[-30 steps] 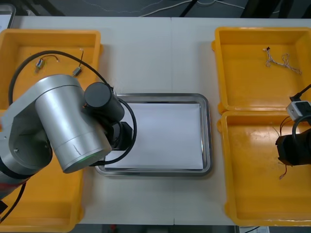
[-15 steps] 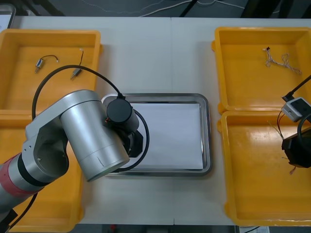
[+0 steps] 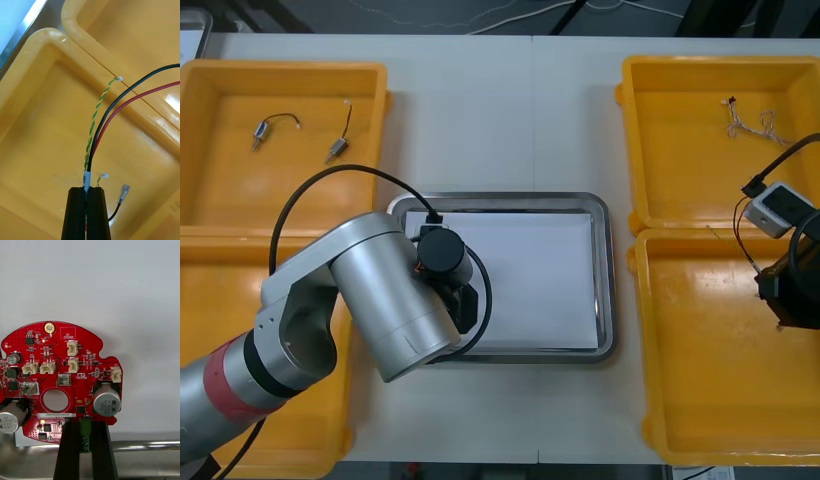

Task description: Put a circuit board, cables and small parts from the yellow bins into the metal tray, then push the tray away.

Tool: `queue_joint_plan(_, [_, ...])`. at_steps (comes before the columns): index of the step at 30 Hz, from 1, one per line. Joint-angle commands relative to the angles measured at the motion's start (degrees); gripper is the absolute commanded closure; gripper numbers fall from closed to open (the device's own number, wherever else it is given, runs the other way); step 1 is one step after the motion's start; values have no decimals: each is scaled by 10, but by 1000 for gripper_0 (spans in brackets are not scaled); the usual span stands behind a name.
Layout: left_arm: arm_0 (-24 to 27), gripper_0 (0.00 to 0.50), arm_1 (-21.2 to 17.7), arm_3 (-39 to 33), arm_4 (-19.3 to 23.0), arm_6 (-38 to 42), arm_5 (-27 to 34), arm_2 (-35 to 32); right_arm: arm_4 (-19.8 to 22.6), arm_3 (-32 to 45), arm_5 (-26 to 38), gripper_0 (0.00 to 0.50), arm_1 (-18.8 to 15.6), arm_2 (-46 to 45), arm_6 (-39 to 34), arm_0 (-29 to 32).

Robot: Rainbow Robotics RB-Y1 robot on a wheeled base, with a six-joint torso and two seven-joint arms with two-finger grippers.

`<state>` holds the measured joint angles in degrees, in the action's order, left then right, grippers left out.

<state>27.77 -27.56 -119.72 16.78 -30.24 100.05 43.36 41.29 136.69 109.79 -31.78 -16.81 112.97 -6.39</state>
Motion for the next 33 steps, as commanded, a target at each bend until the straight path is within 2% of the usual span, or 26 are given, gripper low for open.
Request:
queue_joint_plan(1, [-10, 500, 25, 2, -13, -53, -11, 22, 9, 31, 2, 500, -21, 1, 28, -8])
queue_joint_plan(21, [-40, 500, 23, 3, -51, -55, -18, 47, 18, 72, 2, 500, -21, 18, 12, 7])
queue_joint_plan(22, [-40, 487, 24, 3, -52, -55, -18, 47, 20, 69, 2, 500, -21, 19, 12, 7])
queue_joint_plan(23, [-40, 452, 24, 3, -52, -55, -18, 47, 20, 67, 2, 500, -21, 20, 12, 7])
queue_joint_plan(25, [-40, 251, 24, 3, -54, -54, -18, 48, 22, 62, 2, 500, -21, 22, 11, 7])
queue_joint_plan(26, [-40, 192, 23, 2, -56, -54, -19, 48, 23, 60, 2, 500, -21, 25, 11, 7])
queue_joint_plan(29, [-39, 107, 23, 2, -56, -54, -21, 45, 24, 59, 2, 500, -21, 27, 10, 7])
queue_joint_plan(31, [-39, 107, 23, 2, -56, -54, -21, 45, 24, 59, 2, 500, -21, 27, 10, 7])
queue_joint_plan(32, [-37, 53, 23, -1, -55, -54, -21, 41, 24, 59, 2, 500, -21, 27, 10, 7])
queue_joint_plan(33, [-36, 44, 24, -3, -56, -54, -21, 39, 24, 59, 2, 500, -21, 27, 10, 7])
